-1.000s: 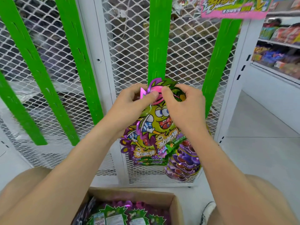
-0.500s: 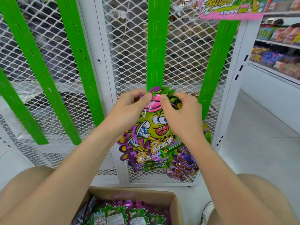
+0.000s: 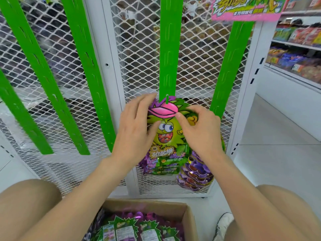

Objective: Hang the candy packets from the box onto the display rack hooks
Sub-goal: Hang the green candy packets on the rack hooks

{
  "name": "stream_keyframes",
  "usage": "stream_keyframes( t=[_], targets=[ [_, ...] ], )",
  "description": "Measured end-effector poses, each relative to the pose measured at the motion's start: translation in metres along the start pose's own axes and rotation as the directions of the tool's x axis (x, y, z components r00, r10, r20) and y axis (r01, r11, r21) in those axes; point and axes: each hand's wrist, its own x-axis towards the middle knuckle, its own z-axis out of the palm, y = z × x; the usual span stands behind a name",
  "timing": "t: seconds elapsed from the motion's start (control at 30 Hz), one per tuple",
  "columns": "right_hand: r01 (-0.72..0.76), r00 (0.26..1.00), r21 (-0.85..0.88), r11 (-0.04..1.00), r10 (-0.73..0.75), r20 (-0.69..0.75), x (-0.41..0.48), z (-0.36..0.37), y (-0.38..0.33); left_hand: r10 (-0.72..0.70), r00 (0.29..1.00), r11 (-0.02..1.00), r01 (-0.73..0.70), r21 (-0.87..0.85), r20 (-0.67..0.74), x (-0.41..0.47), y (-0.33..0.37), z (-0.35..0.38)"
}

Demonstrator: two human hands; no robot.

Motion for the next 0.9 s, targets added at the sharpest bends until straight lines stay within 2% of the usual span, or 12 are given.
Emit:
stream_keyframes(
  t=[0.1,0.17,0.23,0.3,0.37,0.43,0.5,0.57,0.63,0.73,0.77,0.9],
  targets=[
    [-0.020,0.994,-0.062,0.998,0.013,-0.113,-0.010,-0.003,0.007,0.157,0.985,0.974,-0.143,0.174,-0.067,-0.023,0.004,-0.001],
    [0.073,0.987,-0.121,0.990,-0.090,-0.136,-0.023,-0.006,0.006,0.217,0.974,0.957,-0.225,0.183,0.066,-0.045,0.002,0.006],
    [0.157,0.987,-0.087,0.984,-0.154,0.041,-0.042,-0.005,0.007,0.166,0.917,0.958,-0.237,0.161,0.363,-0.070,-0.008,0.018],
    [0.150,0.921,-0.079,0.985,-0.110,0.374,-0.065,0.002,0.010,0.002,0.717,0.984,-0.125,0.126,0.697,-0.096,-0.015,0.029],
    [0.277,0.706,-0.190,0.942,-0.066,0.705,-0.089,0.015,0.019,-0.074,0.420,0.993,-0.056,0.108,0.905,-0.131,-0.027,0.046],
    [0.442,0.382,-0.207,0.873,0.026,0.924,-0.114,0.025,0.025,-0.068,0.187,0.994,-0.069,0.083,0.980,-0.166,-0.035,0.058],
    [0.526,0.105,-0.190,0.829,0.159,0.982,-0.136,0.031,0.031,-0.136,0.014,0.988,-0.076,0.137,0.991,-0.201,-0.041,0.068],
    [0.584,-0.028,-0.193,0.788,0.257,0.966,-0.150,0.035,0.038,-0.215,-0.098,0.969,-0.142,0.201,0.972,-0.240,-0.046,0.075],
    [0.609,-0.045,-0.187,0.771,0.270,0.962,-0.155,0.041,0.044,-0.302,-0.169,0.939,-0.223,0.262,0.938,-0.270,-0.046,0.073],
    [0.593,0.031,-0.206,0.779,0.234,0.972,-0.150,0.050,0.047,-0.298,-0.222,0.951,-0.148,0.270,0.928,-0.291,-0.054,0.075],
    [0.600,0.050,-0.205,0.773,0.219,0.974,-0.148,0.052,0.045,-0.269,-0.213,0.961,-0.119,0.248,0.939,-0.289,-0.055,0.075],
    [0.619,0.080,-0.199,0.760,0.191,0.978,-0.142,0.061,0.043,-0.204,-0.082,0.979,-0.011,0.204,0.976,-0.260,-0.052,0.073]
  ],
)
